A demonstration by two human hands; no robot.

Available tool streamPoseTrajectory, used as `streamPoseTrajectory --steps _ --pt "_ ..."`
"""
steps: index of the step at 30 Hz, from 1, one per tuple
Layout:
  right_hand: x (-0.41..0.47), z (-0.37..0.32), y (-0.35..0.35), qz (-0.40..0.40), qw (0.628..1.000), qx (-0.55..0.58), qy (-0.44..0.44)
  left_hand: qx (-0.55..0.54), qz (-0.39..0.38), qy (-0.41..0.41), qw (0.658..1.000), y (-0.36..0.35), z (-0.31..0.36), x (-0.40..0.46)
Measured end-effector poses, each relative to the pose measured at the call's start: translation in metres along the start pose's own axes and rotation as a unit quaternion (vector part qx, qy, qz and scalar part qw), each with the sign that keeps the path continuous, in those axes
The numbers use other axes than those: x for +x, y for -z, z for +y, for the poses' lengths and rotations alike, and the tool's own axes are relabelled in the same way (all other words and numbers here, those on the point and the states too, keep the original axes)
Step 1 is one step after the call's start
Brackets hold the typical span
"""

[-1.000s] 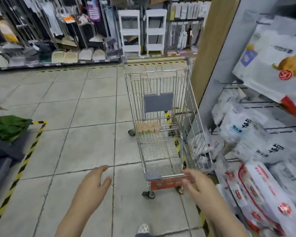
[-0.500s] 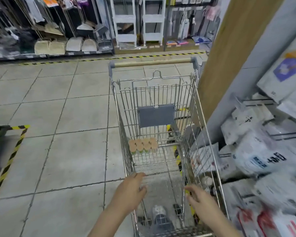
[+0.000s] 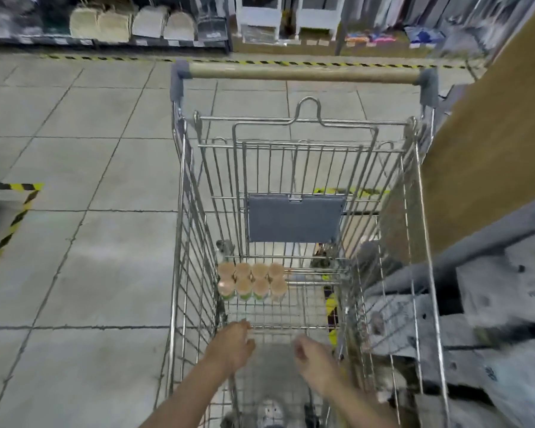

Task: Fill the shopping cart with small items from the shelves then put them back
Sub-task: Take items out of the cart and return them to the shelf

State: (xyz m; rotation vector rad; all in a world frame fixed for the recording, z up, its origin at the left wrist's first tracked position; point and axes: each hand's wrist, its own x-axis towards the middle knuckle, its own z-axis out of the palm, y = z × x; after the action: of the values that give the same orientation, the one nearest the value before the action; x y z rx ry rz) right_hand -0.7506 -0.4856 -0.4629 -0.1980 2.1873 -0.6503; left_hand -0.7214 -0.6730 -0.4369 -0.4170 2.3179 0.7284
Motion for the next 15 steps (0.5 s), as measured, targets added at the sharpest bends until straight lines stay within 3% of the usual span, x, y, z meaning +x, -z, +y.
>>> streamPoseTrajectory --steps 4,11,15 --pt "0.057 0.010 0.006 0.025 1.000 0.008 0.009 0.088 0.034 -0.004 0.996 -0.011 0.001 0.055" --pt "0.141 0.027 0.006 0.055 0.996 0.064 -0.003 0.147 0.152 -0.012 0.977 -0.021 0.001 0.135" --pt "0.173 0.034 -0.003 0.089 0.992 0.092 0.009 0.188 0.166 0.000 0.968 -0.031 -0.006 0.166"
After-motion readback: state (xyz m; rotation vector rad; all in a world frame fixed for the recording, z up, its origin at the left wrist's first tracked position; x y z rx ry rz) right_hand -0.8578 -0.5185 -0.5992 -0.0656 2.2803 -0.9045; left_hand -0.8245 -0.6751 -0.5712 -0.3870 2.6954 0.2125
